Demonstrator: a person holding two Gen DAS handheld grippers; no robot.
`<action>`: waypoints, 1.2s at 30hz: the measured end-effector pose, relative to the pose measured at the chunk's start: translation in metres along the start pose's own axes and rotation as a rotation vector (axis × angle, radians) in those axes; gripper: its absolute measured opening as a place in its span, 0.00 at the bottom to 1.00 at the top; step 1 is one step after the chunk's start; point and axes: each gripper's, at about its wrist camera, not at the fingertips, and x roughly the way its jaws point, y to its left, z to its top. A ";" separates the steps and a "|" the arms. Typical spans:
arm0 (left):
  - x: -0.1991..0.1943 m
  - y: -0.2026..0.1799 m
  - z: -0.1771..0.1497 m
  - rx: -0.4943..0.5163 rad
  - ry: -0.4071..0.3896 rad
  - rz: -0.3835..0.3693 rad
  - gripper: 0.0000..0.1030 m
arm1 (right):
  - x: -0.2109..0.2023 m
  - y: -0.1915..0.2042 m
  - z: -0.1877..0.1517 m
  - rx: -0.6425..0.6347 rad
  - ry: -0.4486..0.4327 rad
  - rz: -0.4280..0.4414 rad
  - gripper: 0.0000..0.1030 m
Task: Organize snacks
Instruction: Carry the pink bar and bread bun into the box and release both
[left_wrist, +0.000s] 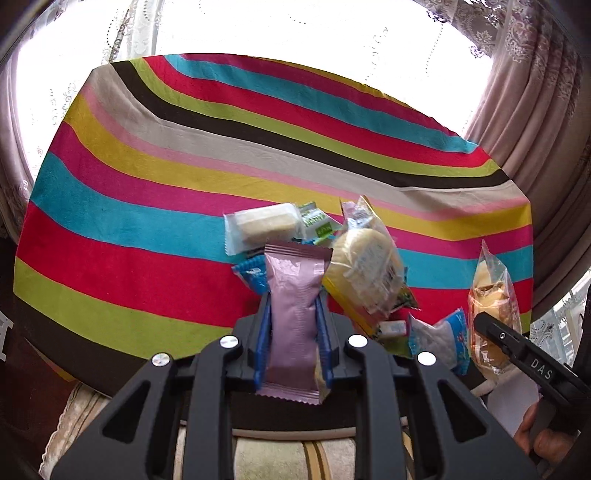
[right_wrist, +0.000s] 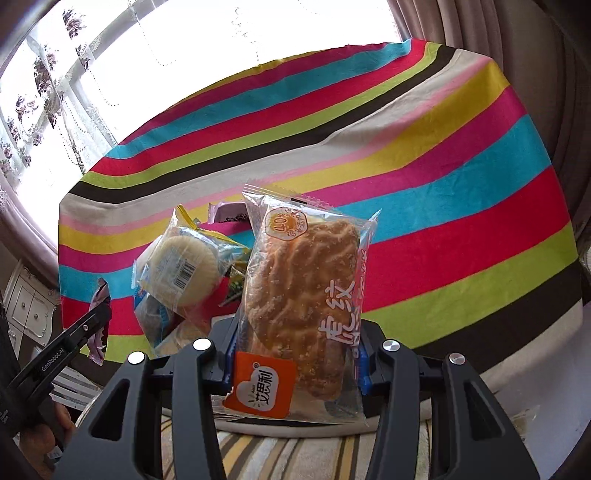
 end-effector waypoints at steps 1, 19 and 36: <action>-0.001 -0.006 -0.003 0.013 0.004 -0.009 0.22 | -0.004 -0.006 -0.004 0.002 0.004 -0.003 0.45; -0.001 -0.120 -0.049 0.187 0.125 -0.224 0.22 | -0.058 -0.090 -0.033 0.074 -0.006 -0.076 0.45; 0.017 -0.226 -0.088 0.356 0.260 -0.395 0.22 | -0.084 -0.198 -0.073 0.220 0.016 -0.224 0.45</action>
